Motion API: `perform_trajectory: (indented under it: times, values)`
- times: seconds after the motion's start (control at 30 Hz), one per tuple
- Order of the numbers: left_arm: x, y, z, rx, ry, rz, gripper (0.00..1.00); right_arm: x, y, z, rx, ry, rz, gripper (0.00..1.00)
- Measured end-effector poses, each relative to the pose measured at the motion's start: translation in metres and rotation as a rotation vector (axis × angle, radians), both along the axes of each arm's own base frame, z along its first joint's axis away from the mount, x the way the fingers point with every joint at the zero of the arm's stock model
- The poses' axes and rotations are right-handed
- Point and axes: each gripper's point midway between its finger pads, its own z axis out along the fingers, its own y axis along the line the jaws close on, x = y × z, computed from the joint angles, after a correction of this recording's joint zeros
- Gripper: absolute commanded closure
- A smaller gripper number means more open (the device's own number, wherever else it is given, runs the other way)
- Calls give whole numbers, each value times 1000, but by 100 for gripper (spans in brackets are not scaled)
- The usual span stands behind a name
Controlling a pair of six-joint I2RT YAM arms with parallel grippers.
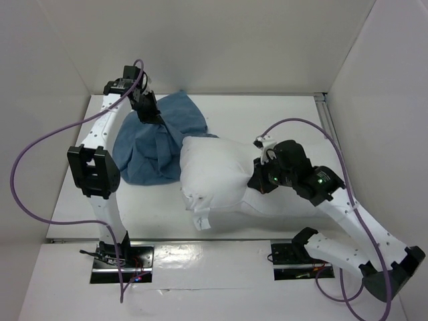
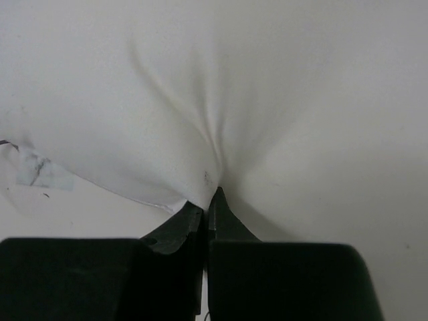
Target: Put the pillow into the pillowcase
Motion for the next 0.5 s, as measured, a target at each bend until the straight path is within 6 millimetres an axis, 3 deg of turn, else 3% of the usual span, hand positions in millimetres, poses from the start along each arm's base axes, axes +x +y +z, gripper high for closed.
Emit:
perform_trajectory:
  times: [0.07, 0.1, 0.13, 0.27, 0.37, 0.5]
  values:
    - [2, 1, 2, -2, -9, 4, 100, -6, -7, 4, -2, -7, -25, 100]
    - [3, 2, 2, -2, -12, 6, 100, -9, -11, 5, -1, -7, -36, 81]
    - [3, 3, 2, -6, -13, 7, 100, -12, -13, 5, 0, 3, -45, 55]
    - [4, 2, 2, -19, -13, 3, 100, -18, -13, 0, -25, 81, -54, 2]
    - [3, -1, 2, -25, -11, -4, 100, -8, -4, 10, -23, 90, -63, 0]
    - [1, -8, 0, -26, -13, -21, 100, 15, 22, 46, 12, 62, -72, 0]
